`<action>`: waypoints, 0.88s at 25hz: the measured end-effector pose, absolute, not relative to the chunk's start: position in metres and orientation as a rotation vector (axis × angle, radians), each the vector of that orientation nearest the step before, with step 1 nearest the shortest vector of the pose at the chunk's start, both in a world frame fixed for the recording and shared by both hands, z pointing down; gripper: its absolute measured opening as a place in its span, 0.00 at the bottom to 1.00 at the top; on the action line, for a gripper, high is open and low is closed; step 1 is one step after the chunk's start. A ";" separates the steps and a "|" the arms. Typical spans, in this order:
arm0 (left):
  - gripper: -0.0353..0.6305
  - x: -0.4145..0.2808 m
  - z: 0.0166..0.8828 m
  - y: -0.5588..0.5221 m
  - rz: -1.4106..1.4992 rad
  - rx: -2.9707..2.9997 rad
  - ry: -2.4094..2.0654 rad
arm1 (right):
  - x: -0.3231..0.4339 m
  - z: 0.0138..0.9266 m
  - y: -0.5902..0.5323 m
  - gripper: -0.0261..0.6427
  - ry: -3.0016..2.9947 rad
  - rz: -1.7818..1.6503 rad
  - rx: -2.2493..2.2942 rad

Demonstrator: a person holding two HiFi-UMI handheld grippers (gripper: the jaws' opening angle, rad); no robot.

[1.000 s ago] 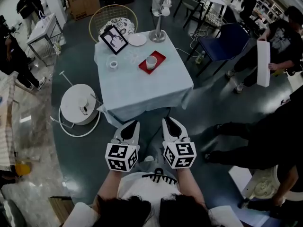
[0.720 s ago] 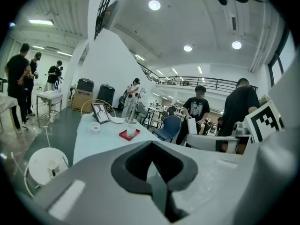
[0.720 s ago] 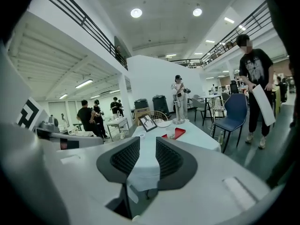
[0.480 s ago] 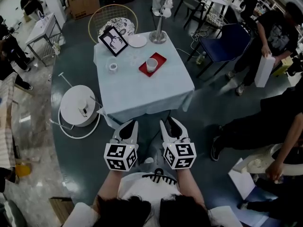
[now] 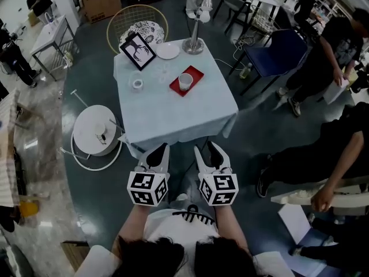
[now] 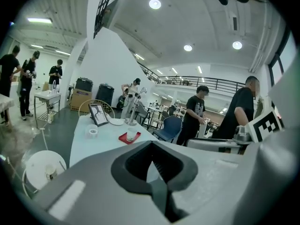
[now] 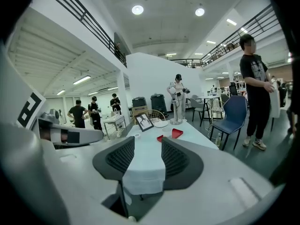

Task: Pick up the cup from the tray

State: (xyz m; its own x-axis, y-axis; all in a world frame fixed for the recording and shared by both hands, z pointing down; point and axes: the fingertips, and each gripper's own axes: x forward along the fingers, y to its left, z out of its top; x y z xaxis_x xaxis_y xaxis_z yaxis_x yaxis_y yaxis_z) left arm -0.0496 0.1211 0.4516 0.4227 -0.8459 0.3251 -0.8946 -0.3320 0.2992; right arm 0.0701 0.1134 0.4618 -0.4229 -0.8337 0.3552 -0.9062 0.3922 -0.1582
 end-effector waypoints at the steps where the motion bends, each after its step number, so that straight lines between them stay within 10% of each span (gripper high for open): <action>1: 0.05 -0.050 0.453 0.119 0.160 2.253 -1.478 | 0.070 0.462 0.111 0.34 -2.428 0.476 1.548; 22: 0.05 -0.074 0.457 0.051 0.163 2.280 -1.423 | 0.034 0.467 0.049 0.53 -2.421 0.492 1.465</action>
State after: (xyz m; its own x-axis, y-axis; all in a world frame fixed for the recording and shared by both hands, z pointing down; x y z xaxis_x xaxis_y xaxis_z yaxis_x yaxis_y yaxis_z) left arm -0.0741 0.0506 0.4569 0.4625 -0.8242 0.3267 -0.8768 -0.3704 0.3068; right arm 0.0343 0.0492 0.4669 -0.4530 -0.7987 0.3962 -0.8899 0.4316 -0.1475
